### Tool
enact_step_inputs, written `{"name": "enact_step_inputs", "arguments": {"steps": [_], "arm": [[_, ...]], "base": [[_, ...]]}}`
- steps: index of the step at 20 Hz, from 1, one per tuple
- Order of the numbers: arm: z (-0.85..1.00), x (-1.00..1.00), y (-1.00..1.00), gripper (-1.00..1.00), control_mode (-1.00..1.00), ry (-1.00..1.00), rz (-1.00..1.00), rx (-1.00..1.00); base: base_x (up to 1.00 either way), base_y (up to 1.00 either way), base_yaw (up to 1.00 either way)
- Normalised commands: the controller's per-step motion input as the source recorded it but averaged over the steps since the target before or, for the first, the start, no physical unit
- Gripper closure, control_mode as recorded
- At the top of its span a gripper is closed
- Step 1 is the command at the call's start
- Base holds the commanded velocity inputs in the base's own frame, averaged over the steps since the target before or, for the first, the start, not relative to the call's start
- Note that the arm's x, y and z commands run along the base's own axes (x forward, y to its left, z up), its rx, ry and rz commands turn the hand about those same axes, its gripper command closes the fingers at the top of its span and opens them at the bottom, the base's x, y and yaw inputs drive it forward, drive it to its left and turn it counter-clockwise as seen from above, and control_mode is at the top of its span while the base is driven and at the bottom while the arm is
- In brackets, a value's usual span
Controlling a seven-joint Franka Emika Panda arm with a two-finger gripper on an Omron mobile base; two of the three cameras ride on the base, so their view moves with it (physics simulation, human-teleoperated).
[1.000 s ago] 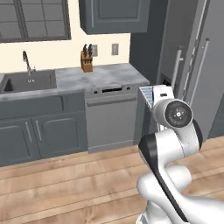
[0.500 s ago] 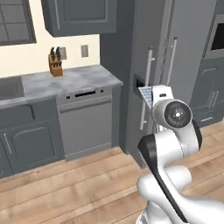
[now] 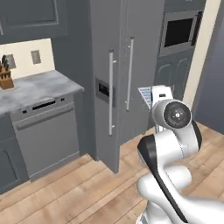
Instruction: The ice cube tray has been filled with water. Take the tray and place it in the freezer to make ice. Close the freezer door after placing the tray.
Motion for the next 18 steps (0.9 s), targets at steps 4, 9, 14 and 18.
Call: {"name": "enact_step_inputs", "arguments": {"steps": [4, 9, 14, 18], "arm": [[0.00, 0.00, 0.00, 1.00, 1.00, 0.00, 0.00, 0.00], [0.00, 0.00, 0.00, 1.00, 1.00, 0.00, 0.00, 0.00], [0.00, 0.00, 0.00, 1.00, 1.00, 0.00, 0.00, 0.00], [0.00, 0.00, 0.00, 1.00, 1.00, 0.00, 0.00, 0.00]], "base": [[0.00, 0.00, -0.53], [0.00, 0.00, -0.52], [0.00, 0.00, -0.49], [0.10, 0.00, -0.42]]}}
